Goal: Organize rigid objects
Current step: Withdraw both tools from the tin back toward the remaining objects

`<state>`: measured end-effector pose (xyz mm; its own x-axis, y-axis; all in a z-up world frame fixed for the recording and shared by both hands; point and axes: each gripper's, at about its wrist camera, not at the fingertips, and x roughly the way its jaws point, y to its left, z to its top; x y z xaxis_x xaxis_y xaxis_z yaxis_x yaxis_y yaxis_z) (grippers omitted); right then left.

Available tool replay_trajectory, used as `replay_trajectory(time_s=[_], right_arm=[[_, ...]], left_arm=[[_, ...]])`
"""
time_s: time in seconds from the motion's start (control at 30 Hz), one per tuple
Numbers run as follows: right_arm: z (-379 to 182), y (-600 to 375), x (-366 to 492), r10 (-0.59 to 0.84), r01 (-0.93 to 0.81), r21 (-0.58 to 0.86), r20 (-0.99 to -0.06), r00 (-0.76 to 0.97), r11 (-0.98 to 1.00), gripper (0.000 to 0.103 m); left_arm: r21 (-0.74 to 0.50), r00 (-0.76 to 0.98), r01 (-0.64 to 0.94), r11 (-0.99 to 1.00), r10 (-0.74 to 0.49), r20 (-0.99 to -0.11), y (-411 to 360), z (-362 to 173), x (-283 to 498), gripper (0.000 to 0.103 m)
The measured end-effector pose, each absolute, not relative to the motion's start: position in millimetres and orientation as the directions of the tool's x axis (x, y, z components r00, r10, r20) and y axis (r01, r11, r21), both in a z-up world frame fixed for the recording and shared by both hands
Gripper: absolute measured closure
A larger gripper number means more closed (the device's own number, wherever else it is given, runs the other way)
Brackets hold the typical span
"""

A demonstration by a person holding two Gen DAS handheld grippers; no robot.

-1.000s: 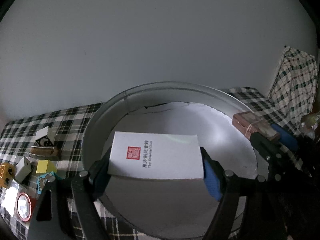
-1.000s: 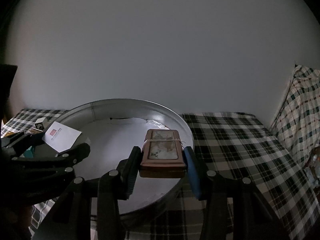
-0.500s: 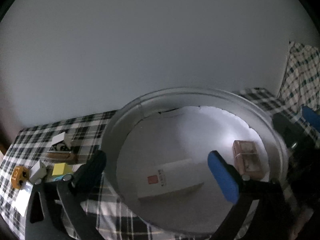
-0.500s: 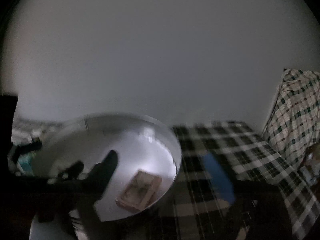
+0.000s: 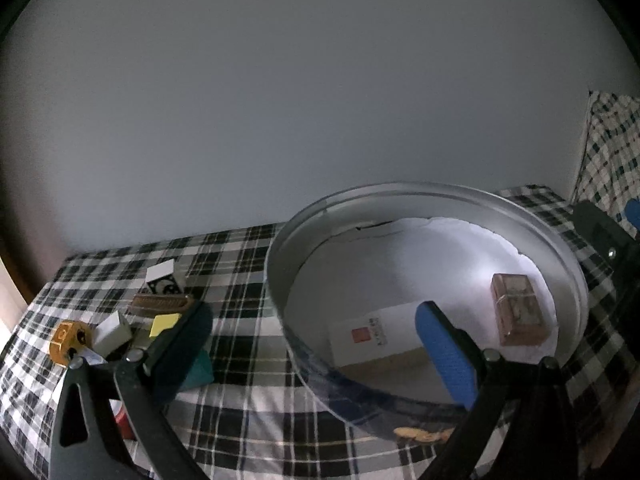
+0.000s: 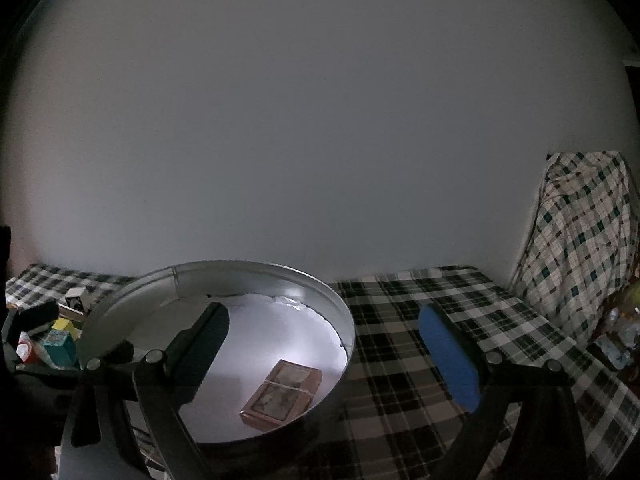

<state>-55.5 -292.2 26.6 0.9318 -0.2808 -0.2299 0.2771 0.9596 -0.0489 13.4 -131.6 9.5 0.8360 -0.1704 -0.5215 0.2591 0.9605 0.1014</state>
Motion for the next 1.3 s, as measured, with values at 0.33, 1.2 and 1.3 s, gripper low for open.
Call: replay_trajectory(time_s=[0.33, 1.2, 1.3], right_arm=[[29.6, -279.6, -71.6, -0.354, 0.351, -0.045, -0.122, 0.927, 0.935, 0.005], [21.6, -189.9, -74.9, -0.2, 0.199, -0.026, -0.167, 0.965, 0.98, 0.005], [19.9, -176.9, -71.5, -0.157, 0.156, -0.021, -0.19, 0.969, 0.988, 0.005]], left_arm=[[0.059, 0.834, 0.239, 0.969, -0.174, -0.523, -105.2, 10.3, 9.7, 0.0], [0.035, 0.822, 0.177, 0.984, -0.128, -0.555, -10.9, 10.5, 6.1, 0.0], [0.017, 0.808, 0.151, 0.988, -0.114, -0.578, 7.1, 8.1, 9.8, 0.0]])
